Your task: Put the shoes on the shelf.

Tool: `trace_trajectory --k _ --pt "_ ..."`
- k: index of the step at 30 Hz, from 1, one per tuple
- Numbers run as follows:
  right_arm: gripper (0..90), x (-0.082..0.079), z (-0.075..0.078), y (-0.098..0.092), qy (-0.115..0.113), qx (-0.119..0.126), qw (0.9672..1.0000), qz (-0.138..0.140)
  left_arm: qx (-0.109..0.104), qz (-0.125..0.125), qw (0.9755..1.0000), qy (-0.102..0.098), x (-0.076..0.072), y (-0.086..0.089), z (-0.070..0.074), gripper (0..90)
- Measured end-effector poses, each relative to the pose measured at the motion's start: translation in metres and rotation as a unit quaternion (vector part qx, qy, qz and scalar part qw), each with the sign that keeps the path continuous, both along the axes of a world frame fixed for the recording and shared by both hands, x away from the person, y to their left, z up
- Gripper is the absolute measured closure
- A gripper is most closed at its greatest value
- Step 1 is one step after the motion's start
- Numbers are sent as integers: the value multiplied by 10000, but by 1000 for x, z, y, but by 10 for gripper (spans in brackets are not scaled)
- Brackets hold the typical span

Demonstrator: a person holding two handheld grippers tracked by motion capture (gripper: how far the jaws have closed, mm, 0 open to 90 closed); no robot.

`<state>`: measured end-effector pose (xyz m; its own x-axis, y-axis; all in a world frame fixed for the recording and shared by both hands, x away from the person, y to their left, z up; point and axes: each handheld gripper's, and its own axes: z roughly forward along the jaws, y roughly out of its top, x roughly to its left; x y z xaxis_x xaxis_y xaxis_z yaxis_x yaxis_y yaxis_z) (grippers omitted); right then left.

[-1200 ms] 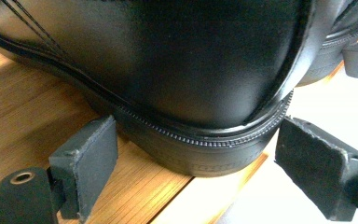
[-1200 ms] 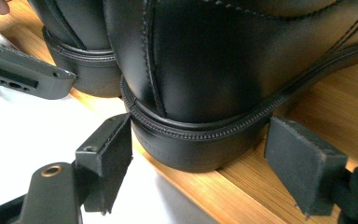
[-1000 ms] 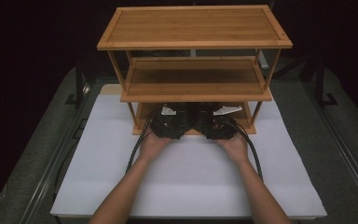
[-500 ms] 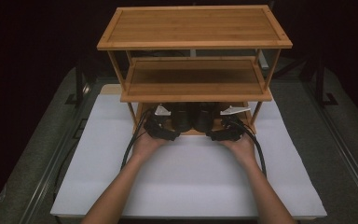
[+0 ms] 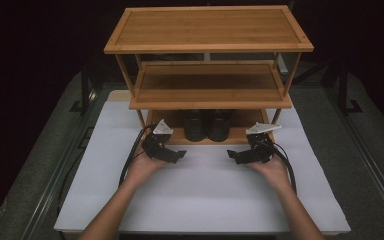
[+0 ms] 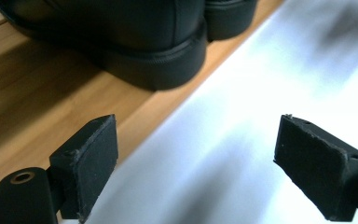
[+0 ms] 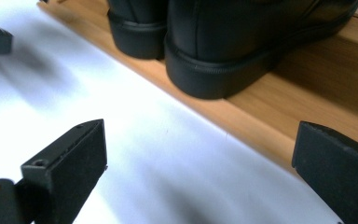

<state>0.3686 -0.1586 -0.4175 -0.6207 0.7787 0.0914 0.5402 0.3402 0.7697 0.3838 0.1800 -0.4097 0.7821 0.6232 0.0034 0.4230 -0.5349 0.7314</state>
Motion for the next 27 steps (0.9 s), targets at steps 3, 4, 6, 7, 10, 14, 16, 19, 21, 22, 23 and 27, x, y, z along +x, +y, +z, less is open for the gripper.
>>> trace_trajectory --k 3,4,6,7,10,14,16,19,21,22,23,27 --pt "29 -19 4 -6 -72 -80 9999 4 -30 -30 10000 15 -16 12 2 125" --pt "29 -21 4 -7 -83 -81 9999 5 -30 -30 10000 15 -16 12 2 125" --pt "29 -27 5 -10 -114 -84 9999 13 -53 -34 10000 -6 -27 19 2 125" --pt "29 -35 5 -16 -108 -66 9999 14 -25 -61 10000 -38 -37 27 1 125" --pt "29 -49 4 -25 -126 -46 9999 -9 49 -38 10000 -35 -53 40 0 125" --pt "29 -65 1 -38 -116 -71 9999 -57 50 64 10000 14 -71 60 -3 125" --pt "29 -73 -2 -46 -86 -111 9998 -103 88 131 9999 53 -81 71 -5 125" --pt "28 -84 -7 -59 -33 -142 9996 -224 214 231 9995 39 -93 84 -8 125" --pt "29 -92 -10 -68 -29 -145 9994 -304 286 309 9991 61 -101 94 -11 125" --pt "28 -94 -11 -72 -20 -146 9993 -335 333 333 9989 83 -106 100 -13 125" --pt "28 -94 -11 -72 -20 -146 9993 -335 333 333 9989 83 -106 100 -13 125" --pt "29 -112 -19 -95 73 -229 9982 -545 400 568 9975 96 -123 123 -20 125"
